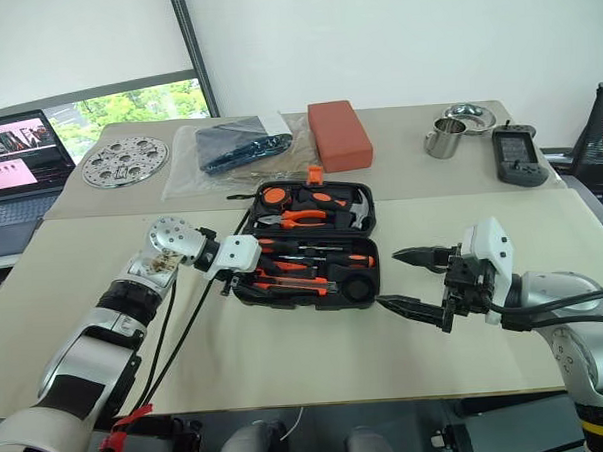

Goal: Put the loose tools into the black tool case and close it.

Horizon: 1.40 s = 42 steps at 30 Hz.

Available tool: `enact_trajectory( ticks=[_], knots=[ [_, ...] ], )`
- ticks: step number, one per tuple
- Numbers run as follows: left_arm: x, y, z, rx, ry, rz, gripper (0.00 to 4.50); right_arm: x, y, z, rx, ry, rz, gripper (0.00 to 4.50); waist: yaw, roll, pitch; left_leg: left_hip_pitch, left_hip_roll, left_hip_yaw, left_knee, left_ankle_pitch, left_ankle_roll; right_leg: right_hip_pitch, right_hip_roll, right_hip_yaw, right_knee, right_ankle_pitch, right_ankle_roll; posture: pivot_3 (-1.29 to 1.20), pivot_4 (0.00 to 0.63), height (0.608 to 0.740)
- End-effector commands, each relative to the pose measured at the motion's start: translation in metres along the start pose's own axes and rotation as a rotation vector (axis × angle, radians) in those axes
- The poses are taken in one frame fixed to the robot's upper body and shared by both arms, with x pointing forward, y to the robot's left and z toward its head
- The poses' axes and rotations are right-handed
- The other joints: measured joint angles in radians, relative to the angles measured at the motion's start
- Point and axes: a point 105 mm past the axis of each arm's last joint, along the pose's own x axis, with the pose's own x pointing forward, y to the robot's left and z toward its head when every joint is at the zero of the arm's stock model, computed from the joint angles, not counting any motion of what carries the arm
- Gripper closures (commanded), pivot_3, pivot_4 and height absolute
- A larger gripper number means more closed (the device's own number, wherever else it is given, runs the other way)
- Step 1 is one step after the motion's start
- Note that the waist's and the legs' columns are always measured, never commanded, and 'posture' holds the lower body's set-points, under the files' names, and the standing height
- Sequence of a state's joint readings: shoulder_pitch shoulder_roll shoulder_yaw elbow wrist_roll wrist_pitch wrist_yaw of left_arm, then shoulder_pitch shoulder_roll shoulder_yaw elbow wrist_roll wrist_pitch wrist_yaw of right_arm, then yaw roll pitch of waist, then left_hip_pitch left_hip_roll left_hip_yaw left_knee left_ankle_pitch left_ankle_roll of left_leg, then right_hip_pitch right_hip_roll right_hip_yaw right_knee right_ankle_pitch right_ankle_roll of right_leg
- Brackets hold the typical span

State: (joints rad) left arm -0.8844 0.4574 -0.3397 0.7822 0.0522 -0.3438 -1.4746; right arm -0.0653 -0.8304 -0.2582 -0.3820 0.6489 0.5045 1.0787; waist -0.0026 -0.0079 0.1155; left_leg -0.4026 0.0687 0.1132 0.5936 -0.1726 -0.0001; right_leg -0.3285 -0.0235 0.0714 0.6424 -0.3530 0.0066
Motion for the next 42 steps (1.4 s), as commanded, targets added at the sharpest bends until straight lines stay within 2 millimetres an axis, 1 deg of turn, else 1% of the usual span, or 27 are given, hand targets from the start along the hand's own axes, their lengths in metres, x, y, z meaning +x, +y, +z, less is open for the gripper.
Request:
enact_trajectory(
  ticks=[1, 12, 14, 15, 17, 19, 20, 24, 25, 28, 31, 33, 34, 36, 40, 42],
  knots=[
    [0.004, -0.003, -0.003, -0.001, 0.029, -0.023, 2.71, -0.003, 0.001, 0.009, -0.052, -0.002, -0.007, 0.00, 0.000, 0.000, 0.000, 0.000, 0.000, 0.000, 0.000, 0.000, 0.000, 0.000, 0.000, 0.000, 0.000, 0.000, 0.000, 0.00, 0.150, 0.740],
    [0.005, 0.001, -0.002, -0.023, 0.027, -0.005, 2.71, -0.002, 0.001, 0.008, -0.058, -0.002, -0.017, 0.00, 0.000, 0.000, 0.000, 0.002, 0.000, 0.000, 0.000, 0.000, 0.000, 0.003, 0.000, 0.000, 0.000, 0.000, 0.000, 0.00, 0.150, 0.740],
    [0.003, 0.001, -0.002, -0.040, 0.024, -0.010, 1.70, -0.002, 0.000, 0.008, -0.059, -0.003, -0.018, 0.00, 0.001, 0.000, 0.000, 0.002, 0.000, 0.000, 0.000, 0.000, 0.000, 0.003, 0.000, 0.000, -0.001, 0.000, 0.000, 0.00, 0.150, 0.740],
    [0.002, 0.002, -0.001, -0.042, 0.023, -0.009, 1.57, -0.002, 0.000, 0.008, -0.060, -0.004, -0.019, 0.00, 0.001, 0.000, 0.000, 0.003, 0.000, 0.000, 0.000, 0.000, 0.000, 0.003, 0.000, 0.000, -0.001, 0.000, 0.000, 0.00, 0.150, 0.740],
    [-0.001, 0.002, -0.001, -0.045, 0.031, -0.017, 0.74, -0.002, 0.000, 0.008, -0.061, -0.004, -0.021, 0.00, -0.001, 0.000, 0.000, 0.002, 0.000, 0.000, 0.000, 0.000, 0.001, 0.003, 0.000, 0.000, -0.001, 0.000, 0.000, 0.00, 0.150, 0.740],
    [-0.006, 0.008, 0.003, -0.016, 0.035, 0.016, 0.10, -0.002, 0.000, 0.008, -0.061, -0.004, -0.022, 0.00, -0.006, 0.000, 0.000, 0.002, 0.000, 0.000, 0.000, 0.000, 0.001, 0.003, 0.000, 0.000, -0.001, 0.000, 0.000, 0.00, 0.150, 0.740],
    [-0.008, 0.011, 0.007, -0.010, 0.023, 0.028, 0.10, -0.002, -0.001, 0.008, -0.061, -0.004, -0.022, 0.00, -0.009, 0.000, 0.000, 0.002, 0.000, 0.000, 0.000, 0.000, 0.001, 0.003, 0.000, 0.000, -0.001, 0.000, 0.000, 0.00, 0.150, 0.740],
    [-0.024, 0.026, 0.040, -0.001, -0.099, 0.058, 0.10, -0.003, -0.002, 0.007, -0.064, -0.002, -0.024, 0.00, -0.010, 0.000, 0.000, 0.001, 0.000, -0.001, 0.000, 0.000, 0.000, 0.002, 0.001, 0.000, -0.001, 0.000, 0.000, 0.00, 0.150, 0.740],
    [-0.030, 0.028, 0.050, -0.005, -0.134, 0.057, 0.10, -0.003, -0.002, 0.007, -0.064, -0.001, -0.024, 0.00, -0.010, 0.000, 0.000, 0.000, 0.000, -0.001, 0.000, 0.000, 0.000, 0.002, 0.000, 0.000, -0.001, 0.000, 0.000, 0.00, 0.150, 0.740],
    [-0.044, 0.030, 0.068, -0.020, -0.208, 0.045, 0.10, -0.002, -0.003, 0.007, -0.067, -0.001, -0.024, 0.00, -0.009, 0.000, 0.000, -0.001, 0.000, -0.001, 0.001, 0.000, 0.000, 0.002, 0.000, 0.000, -0.001, 0.000, 0.000, 0.00, 0.150, 0.740],
    [-0.053, 0.030, 0.072, -0.034, -0.225, 0.045, 0.10, -0.002, -0.003, 0.007, -0.068, -0.003, -0.023, 0.00, -0.010, 0.001, 0.000, 0.000, 0.000, -0.001, 0.001, 0.000, 0.000, 0.002, 0.001, 0.000, -0.001, 0.000, 0.000, 0.00, 0.150, 0.740],
    [-0.049, 0.032, 0.065, -0.038, -0.193, 0.074, 0.10, -0.001, -0.003, 0.007, -0.069, -0.005, -0.022, 0.00, -0.010, 0.001, 0.000, 0.001, 0.000, -0.001, 0.001, 0.000, 0.000, 0.002, 0.001, 0.000, -0.001, 0.000, 0.000, 0.00, 0.150, 0.740],
    [-0.046, 0.031, 0.061, -0.035, -0.175, 0.075, 0.34, 0.000, -0.003, 0.007, -0.069, -0.005, -0.022, 0.00, -0.010, 0.001, 0.000, 0.002, 0.000, -0.001, 0.001, 0.000, 0.000, 0.003, 0.001, 0.000, -0.001, 0.000, 0.000, 0.00, 0.150, 0.740],
    [-0.033, 0.026, 0.052, -0.030, -0.140, 0.047, 0.86, 0.000, -0.003, 0.006, -0.070, -0.008, -0.022, 0.00, -0.009, 0.001, 0.000, 0.002, 0.000, -0.001, 0.001, 0.000, 0.000, 0.003, 0.001, 0.000, -0.001, 0.000, 0.000, 0.00, 0.150, 0.740],
    [-0.012, 0.010, 0.035, 0.012, -0.067, -0.035, 2.41, 0.002, -0.003, 0.006, -0.071, -0.011, -0.022, 0.00, -0.008, 0.001, 0.000, 0.001, 0.000, -0.001, 0.001, 0.000, 0.000, 0.003, 0.000, 0.000, -0.001, 0.000, 0.000, 0.00, 0.150, 0.740],
    [-0.003, 0.006, 0.030, 0.013, -0.067, -0.054, 3.19, 0.002, -0.003, 0.006, -0.071, -0.012, -0.024, 0.00, -0.008, 0.001, 0.000, 0.001, 0.000, -0.001, 0.001, 0.000, 0.000, 0.003, 0.000, 0.000, -0.001, 0.000, 0.000, 0.00, 0.150, 0.740]
  ],
)
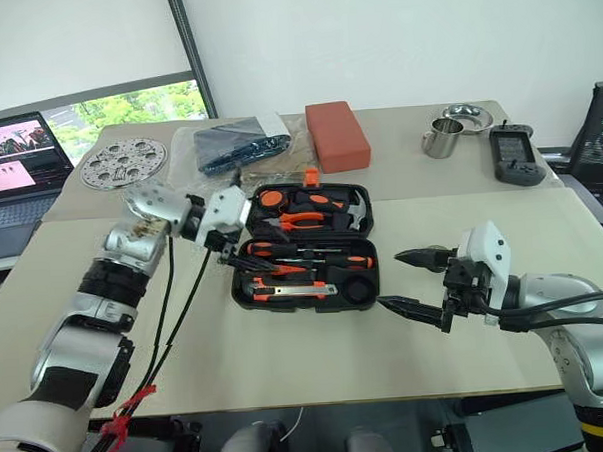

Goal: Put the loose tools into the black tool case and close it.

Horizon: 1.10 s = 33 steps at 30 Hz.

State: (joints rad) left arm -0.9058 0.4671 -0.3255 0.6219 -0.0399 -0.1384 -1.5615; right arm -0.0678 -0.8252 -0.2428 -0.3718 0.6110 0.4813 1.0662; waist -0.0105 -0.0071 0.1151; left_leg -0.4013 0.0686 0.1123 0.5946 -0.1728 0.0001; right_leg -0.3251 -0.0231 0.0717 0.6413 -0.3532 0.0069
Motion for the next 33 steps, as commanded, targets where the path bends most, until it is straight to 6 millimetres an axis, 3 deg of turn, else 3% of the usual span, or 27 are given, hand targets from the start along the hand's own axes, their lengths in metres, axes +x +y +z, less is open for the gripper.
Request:
enact_trajectory(
  ticks=[1, 4, 10, 21, 26, 29, 33],
  knots=[
    [0.008, -0.001, -0.004, 0.047, 0.020, -0.019, 3.58, 0.001, 0.000, 0.010, -0.051, -0.032, -0.003, 0.00, 0.000, 0.000, 0.000, 0.000, 0.000, 0.000, 0.000, 0.000, 0.000, 0.000, 0.000, 0.000, 0.000, 0.000, 0.000, 0.00, 0.150, 0.740],
    [0.011, -0.001, -0.011, 0.051, 0.045, -0.023, 4.44, 0.000, 0.000, 0.010, -0.052, -0.034, -0.009, 0.00, -0.001, 0.000, 0.000, -0.001, 0.000, 0.000, 0.000, 0.000, 0.000, 0.000, 0.000, 0.000, 0.000, 0.000, 0.000, 0.00, 0.150, 0.740],
    [0.013, 0.001, -0.021, 0.054, 0.075, -0.017, 4.44, -0.001, 0.002, 0.009, -0.050, -0.035, -0.019, 0.00, 0.000, -0.001, 0.000, -0.001, 0.000, 0.000, 0.001, 0.000, 0.000, 0.000, 0.000, 0.000, 0.000, 0.000, 0.000, 0.00, 0.150, 0.740],
    [0.016, 0.013, -0.012, -0.003, -0.002, 0.022, 4.44, 0.003, 0.003, 0.009, -0.047, -0.043, -0.018, 0.00, 0.007, -0.002, 0.001, 0.001, -0.001, -0.002, 0.003, 0.000, 0.001, 0.004, 0.000, 0.000, 0.000, 0.000, 0.000, 0.00, 0.150, 0.740],
    [0.022, 0.020, -0.007, -0.145, -0.122, 0.060, 4.44, 0.006, 0.004, 0.008, -0.048, -0.048, -0.010, 0.00, 0.008, -0.002, 0.001, 0.000, -0.001, -0.003, 0.003, 0.000, 0.001, 0.003, 0.000, 0.000, 0.000, 0.000, 0.000, 0.00, 0.150, 0.740],
    [0.027, 0.017, -0.022, -0.226, -0.088, 0.074, 4.44, 0.007, 0.004, 0.008, -0.049, -0.050, -0.008, 0.00, 0.007, -0.002, 0.001, -0.001, -0.001, -0.003, 0.003, -0.001, 0.001, 0.002, 0.000, -0.001, 0.000, 0.000, 0.000, 0.00, 0.150, 0.740],
    [0.031, 0.001, -0.044, -0.212, 0.026, 0.022, 4.44, 0.007, 0.004, 0.008, -0.051, -0.051, -0.009, 0.00, 0.003, -0.003, 0.002, 0.000, -0.001, -0.003, 0.003, -0.001, 0.001, 0.002, 0.001, -0.001, 0.000, 0.000, 0.000, 0.00, 0.150, 0.740]
  ],
)
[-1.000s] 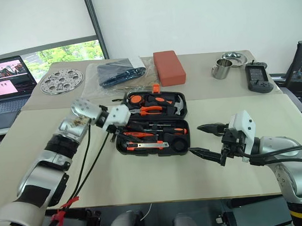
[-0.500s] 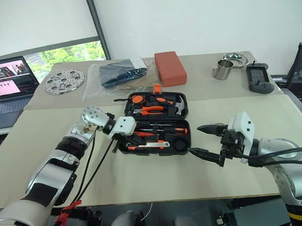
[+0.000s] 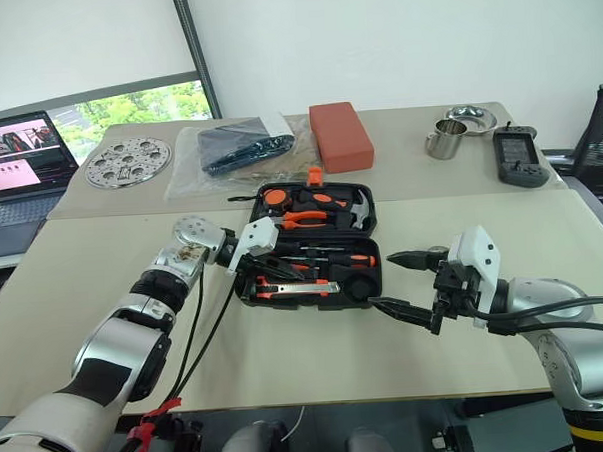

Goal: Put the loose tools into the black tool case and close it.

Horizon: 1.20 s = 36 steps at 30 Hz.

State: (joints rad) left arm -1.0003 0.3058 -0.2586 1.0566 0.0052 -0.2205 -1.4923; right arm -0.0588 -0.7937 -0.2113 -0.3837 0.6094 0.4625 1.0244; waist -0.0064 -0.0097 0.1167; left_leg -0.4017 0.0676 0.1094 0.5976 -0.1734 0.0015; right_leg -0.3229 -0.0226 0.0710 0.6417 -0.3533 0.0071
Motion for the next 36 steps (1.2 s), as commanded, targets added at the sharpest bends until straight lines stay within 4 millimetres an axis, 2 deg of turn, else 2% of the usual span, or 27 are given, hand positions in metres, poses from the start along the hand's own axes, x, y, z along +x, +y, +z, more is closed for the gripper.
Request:
enact_trajectory(
  ticks=[1, 10, 14, 19, 23, 26, 28, 30, 33, 36],
  knots=[
    [-0.002, -0.008, -0.025, 0.017, 0.135, -0.029, 4.44, -0.001, 0.001, 0.011, -0.061, -0.027, -0.001, 0.00, -0.002, 0.000, 0.000, 0.001, 0.000, 0.000, 0.000, 0.000, 0.000, 0.000, 0.000, 0.000, 0.000, 0.000, 0.000, 0.00, 0.150, 0.740],
    [0.004, -0.019, -0.037, 0.086, 0.183, -0.076, 4.44, -0.002, 0.002, 0.009, -0.057, -0.024, -0.004, 0.00, -0.007, 0.000, -0.001, 0.003, 0.000, 0.000, 0.000, 0.000, 0.000, 0.003, 0.000, 0.001, 0.000, 0.000, 0.000, 0.00, 0.150, 0.740],
    [0.015, -0.029, -0.047, 0.231, 0.233, -0.106, 4.44, -0.002, 0.000, 0.009, -0.054, -0.018, -0.009, 0.00, -0.008, 0.001, -0.002, 0.004, 0.000, 0.000, 0.000, 0.000, 0.000, 0.004, 0.000, 0.001, 0.000, 0.000, 0.000, 0.00, 0.150, 0.740],
    [0.016, -0.033, -0.056, 0.425, 0.314, -0.117, 4.44, -0.003, -0.001, 0.009, -0.053, -0.013, -0.011, 0.00, -0.003, 0.000, -0.007, 0.004, 0.000, 0.000, 0.000, -0.001, 0.001, 0.005, -0.001, 0.001, -0.001, 0.000, 0.000, 0.00, 0.150, 0.740],
    [0.019, -0.024, -0.041, 0.442, 0.228, -0.031, 4.44, -0.003, -0.002, 0.008, -0.052, -0.011, -0.015, 0.00, -0.002, 0.000, -0.010, 0.005, 0.000, 0.000, 0.000, -0.001, 0.001, 0.005, -0.002, 0.001, -0.001, 0.000, 0.000, 0.00, 0.150, 0.740],
    [0.020, -0.013, -0.019, 0.391, 0.102, 0.047, 4.44, -0.003, -0.006, 0.005, -0.051, 0.005, -0.045, 0.00, 0.003, 0.000, -0.010, 0.005, 0.000, 0.000, 0.001, -0.001, 0.001, 0.005, -0.002, 0.001, 0.000, 0.000, 0.000, 0.00, 0.150, 0.740],
    [0.013, -0.003, 0.004, 0.338, -0.015, 0.093, 4.44, -0.006, -0.023, -0.006, -0.064, 0.094, -0.152, 0.00, 0.006, 0.000, -0.010, 0.004, 0.000, 0.000, 0.001, -0.001, 0.001, 0.005, -0.002, 0.000, 0.000, 0.000, 0.000, 0.00, 0.150, 0.740],
    [0.005, 0.001, 0.018, 0.277, -0.090, 0.095, 4.44, -0.011, -0.035, -0.016, -0.066, 0.188, -0.219, 0.00, 0.008, 0.001, -0.011, 0.001, 0.000, 0.000, 0.003, -0.001, 0.002, 0.003, -0.002, 0.000, 0.001, 0.000, 0.001, 0.00, 0.150, 0.740],
    [-0.009, 0.001, 0.033, 0.226, -0.146, 0.071, 4.44, -0.015, -0.050, -0.021, -0.082, 0.247, -0.284, 0.00, 0.006, 0.004, -0.012, -0.006, 0.000, 0.001, 0.003, -0.001, 0.002, -0.007, -0.002, 0.000, 0.002, 0.000, 0.001, 0.00, 0.150, 0.740],
    [-0.029, -0.001, 0.058, 0.163, -0.228, 0.060, 4.44, -0.028, -0.079, -0.036, -0.012, 0.390, -0.382, 0.00, -0.005, 0.005, -0.013, -0.008, 0.001, 0.001, 0.002, 0.001, -0.002, -0.010, 0.001, 0.001, 0.003, 0.000, 0.000, 0.00, 0.150, 0.740]
  ],
)
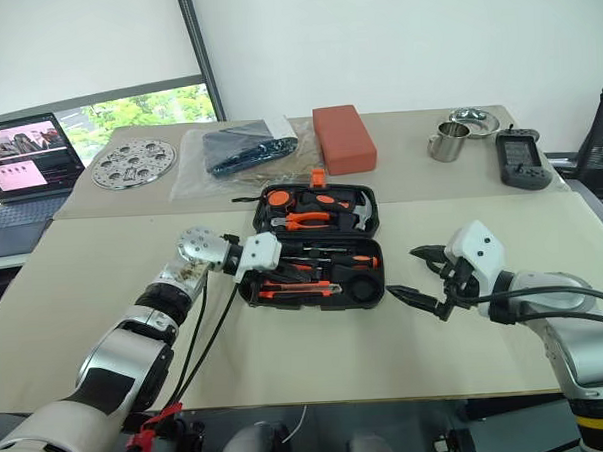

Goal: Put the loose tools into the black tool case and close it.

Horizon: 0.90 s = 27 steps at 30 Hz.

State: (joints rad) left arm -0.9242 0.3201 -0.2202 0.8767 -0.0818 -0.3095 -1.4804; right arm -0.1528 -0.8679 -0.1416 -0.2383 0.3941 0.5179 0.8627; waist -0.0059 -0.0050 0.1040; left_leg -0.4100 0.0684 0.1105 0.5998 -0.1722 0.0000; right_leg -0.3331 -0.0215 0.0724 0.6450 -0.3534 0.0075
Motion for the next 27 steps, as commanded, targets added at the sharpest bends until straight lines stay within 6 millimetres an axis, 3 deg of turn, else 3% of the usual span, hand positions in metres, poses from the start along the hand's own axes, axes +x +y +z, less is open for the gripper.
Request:
enact_trajectory(
  ticks=[1, 5, 6, 12, 16, 17, 25, 26, 27],
  knots=[
    [-0.022, 0.009, 0.041, -0.021, -0.116, 0.024, 4.44, -0.004, -0.037, -0.016, 0.044, 0.179, -0.115, 0.00, -0.007, 0.002, 0.000, 0.000, 0.000, 0.000, -0.001, 0.001, -0.001, 0.000, 0.000, 0.000, 0.000, 0.000, 0.000, 0.00, 0.150, 0.740],
    [-0.037, 0.001, 0.066, -0.073, -0.141, -0.005, 4.44, 0.004, -0.056, -0.016, 0.101, 0.232, -0.108, 0.00, -0.013, 0.002, 0.000, 0.003, 0.001, 0.001, -0.002, 0.001, -0.001, 0.001, 0.000, 0.001, 0.000, 0.000, 0.000, 0.00, 0.150, 0.740],
    [-0.040, -0.002, 0.071, -0.098, -0.141, -0.012, 3.93, 0.006, -0.058, -0.017, 0.115, 0.252, -0.094, 0.00, -0.014, 0.002, 0.000, 0.003, 0.001, 0.001, -0.002, 0.001, -0.001, 0.001, 0.000, 0.002, -0.001, 0.000, 0.000, 0.00, 0.150, 0.740],
    [-0.051, -0.005, 0.101, -0.095, -0.115, 0.048, 1.99, 0.013, -0.063, -0.027, 0.144, 0.333, -0.013, 0.00, -0.003, 0.003, 0.000, 0.003, 0.000, 0.001, -0.001, 0.000, 0.000, 0.002, 0.000, 0.003, -0.001, 0.000, 0.000, 0.00, 0.150, 0.740],
    [-0.058, -0.013, 0.105, -0.077, -0.048, 0.082, 0.48, 0.016, -0.063, -0.034, 0.162, 0.374, 0.020, 1.05, -0.004, 0.003, 0.000, 0.002, 0.000, 0.002, -0.001, 0.000, 0.000, 0.002, -0.001, 0.004, -0.003, 0.000, 0.000, 0.00, 0.150, 0.740],
    [-0.058, -0.015, 0.105, -0.077, -0.039, 0.087, 0.04, 0.017, -0.065, -0.035, 0.163, 0.381, 0.011, 1.52, -0.005, 0.003, 0.000, 0.003, 0.000, 0.002, -0.001, 0.000, 0.000, 0.003, -0.001, 0.004, -0.003, 0.000, 0.000, 0.00, 0.150, 0.740],
    [-0.064, -0.028, 0.102, -0.116, 0.022, 0.118, 0.00, 0.026, -0.072, -0.040, 0.149, 0.409, 0.027, 4.16, -0.008, 0.003, 0.001, 0.005, 0.000, 0.003, -0.002, 0.000, 0.000, 0.003, 0.000, 0.006, -0.003, 0.000, 0.000, 0.00, 0.150, 0.740],
    [-0.065, -0.029, 0.102, -0.121, 0.023, 0.125, 0.00, 0.026, -0.071, -0.040, 0.145, 0.412, 0.036, 4.44, -0.008, 0.003, 0.001, 0.005, 0.000, 0.003, -0.002, 0.000, 0.000, 0.003, 0.000, 0.006, -0.003, 0.000, 0.000, 0.00, 0.150, 0.740],
    [-0.065, -0.029, 0.102, -0.123, 0.025, 0.128, 0.00, 0.027, -0.071, -0.040, 0.139, 0.416, 0.044, 4.44, -0.008, 0.003, 0.001, 0.005, 0.000, 0.003, -0.001, 0.000, 0.000, 0.004, 0.000, 0.006, -0.003, 0.000, 0.000, 0.00, 0.150, 0.740]
  ],
)
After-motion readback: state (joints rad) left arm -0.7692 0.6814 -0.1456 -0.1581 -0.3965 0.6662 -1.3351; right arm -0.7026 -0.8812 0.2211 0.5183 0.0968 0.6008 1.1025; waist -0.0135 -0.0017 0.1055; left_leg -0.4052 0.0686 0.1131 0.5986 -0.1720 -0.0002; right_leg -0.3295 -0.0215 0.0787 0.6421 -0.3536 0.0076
